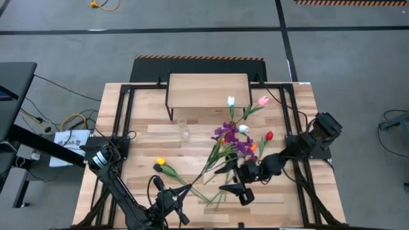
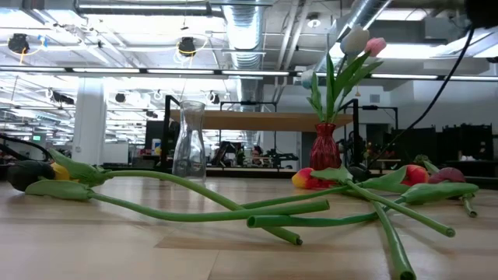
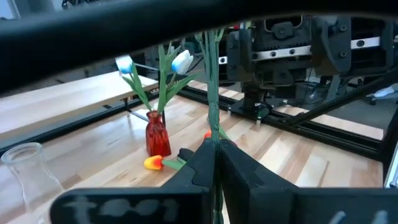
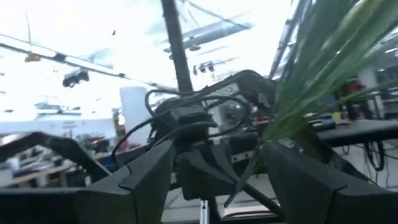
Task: Pick and place flowers into a vace then onto a shelf
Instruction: Put the purple flowers into the red flower vase
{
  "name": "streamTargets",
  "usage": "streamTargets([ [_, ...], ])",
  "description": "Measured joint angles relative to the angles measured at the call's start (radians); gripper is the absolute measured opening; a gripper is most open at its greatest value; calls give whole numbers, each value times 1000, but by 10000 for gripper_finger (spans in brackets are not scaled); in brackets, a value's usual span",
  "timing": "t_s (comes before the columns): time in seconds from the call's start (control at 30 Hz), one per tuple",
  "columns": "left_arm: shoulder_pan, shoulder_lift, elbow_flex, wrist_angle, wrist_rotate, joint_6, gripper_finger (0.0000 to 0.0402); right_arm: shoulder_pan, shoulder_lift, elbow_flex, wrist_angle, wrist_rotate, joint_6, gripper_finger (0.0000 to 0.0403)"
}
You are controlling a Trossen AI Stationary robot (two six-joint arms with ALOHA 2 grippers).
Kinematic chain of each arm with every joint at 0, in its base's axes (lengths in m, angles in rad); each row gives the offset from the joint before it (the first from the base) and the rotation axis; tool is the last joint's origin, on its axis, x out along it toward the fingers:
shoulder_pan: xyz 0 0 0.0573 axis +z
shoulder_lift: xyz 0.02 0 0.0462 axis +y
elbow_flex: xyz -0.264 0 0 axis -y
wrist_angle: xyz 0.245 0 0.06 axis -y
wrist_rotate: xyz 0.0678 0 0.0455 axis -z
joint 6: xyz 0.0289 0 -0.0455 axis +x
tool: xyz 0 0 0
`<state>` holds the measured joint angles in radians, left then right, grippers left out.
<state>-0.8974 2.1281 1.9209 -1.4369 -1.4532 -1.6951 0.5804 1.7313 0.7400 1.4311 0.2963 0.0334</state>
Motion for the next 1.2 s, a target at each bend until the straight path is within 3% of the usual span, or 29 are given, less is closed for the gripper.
streamTargets([
  [0.37,0,0,0,0,-1,1,0,-62,1,140,-210,-64,0,244],
  [0.7,0,0,0,-1,-2,2,0,-67,1,147,-208,-53,4,244],
  [1.2,0,1,0,-1,-2,2,2,-64,1,147,-351,-49,73,244],
])
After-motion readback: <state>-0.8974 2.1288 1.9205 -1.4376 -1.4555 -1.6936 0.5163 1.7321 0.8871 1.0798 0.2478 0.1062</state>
